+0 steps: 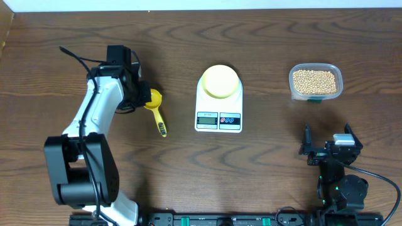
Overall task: Scoop item into bowl and weigh 50g on scale
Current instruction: 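Lift the yellow scoop with the left gripper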
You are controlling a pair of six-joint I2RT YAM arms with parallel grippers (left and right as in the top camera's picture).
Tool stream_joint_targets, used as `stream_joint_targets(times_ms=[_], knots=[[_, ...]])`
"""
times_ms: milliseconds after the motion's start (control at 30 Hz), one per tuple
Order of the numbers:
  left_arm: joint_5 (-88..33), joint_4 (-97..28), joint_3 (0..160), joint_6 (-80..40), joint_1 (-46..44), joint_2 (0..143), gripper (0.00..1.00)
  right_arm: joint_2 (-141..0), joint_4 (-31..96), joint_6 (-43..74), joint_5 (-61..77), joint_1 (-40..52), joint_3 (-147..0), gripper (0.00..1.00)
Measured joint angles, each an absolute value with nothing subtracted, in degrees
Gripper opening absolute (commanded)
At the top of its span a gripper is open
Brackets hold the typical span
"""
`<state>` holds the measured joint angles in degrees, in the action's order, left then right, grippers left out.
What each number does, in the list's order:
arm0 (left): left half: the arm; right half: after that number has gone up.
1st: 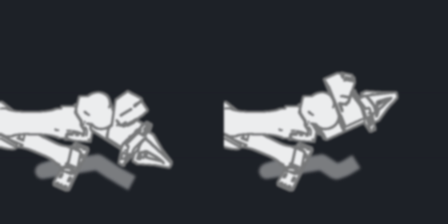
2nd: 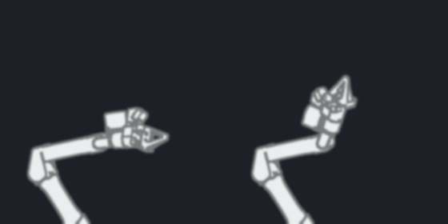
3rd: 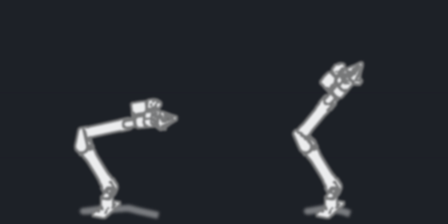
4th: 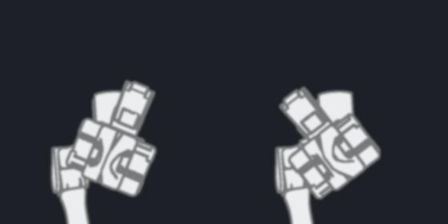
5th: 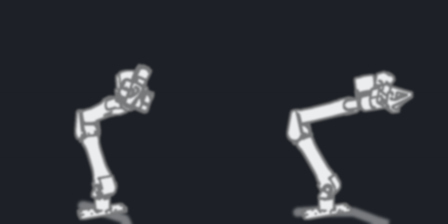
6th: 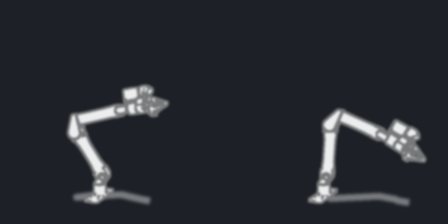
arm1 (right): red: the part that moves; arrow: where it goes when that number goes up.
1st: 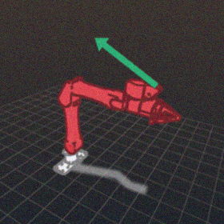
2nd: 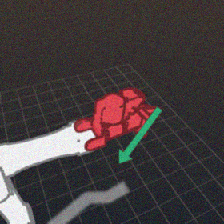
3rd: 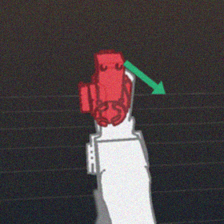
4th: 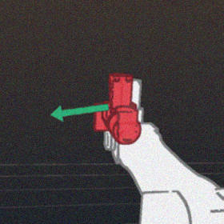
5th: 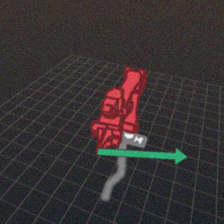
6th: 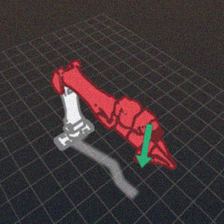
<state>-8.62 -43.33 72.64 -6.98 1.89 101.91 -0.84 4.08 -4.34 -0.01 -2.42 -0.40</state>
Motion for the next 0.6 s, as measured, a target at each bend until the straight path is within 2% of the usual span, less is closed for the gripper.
stream_joint_targets(times_ms=[200, 600], knots=[[-9.15, -43.31, 72.64, -13.65, 1.89, 101.12, 0.08, -0.84, 4.08, -4.34, -0.03, -2.42, -0.4, 0.99], [-9.15, -43.27, 72.64, -16.14, 1.89, 101.12, 0.08, -0.84, 4.05, -4.34, -0.03, -2.42, -0.4, 0.99]])
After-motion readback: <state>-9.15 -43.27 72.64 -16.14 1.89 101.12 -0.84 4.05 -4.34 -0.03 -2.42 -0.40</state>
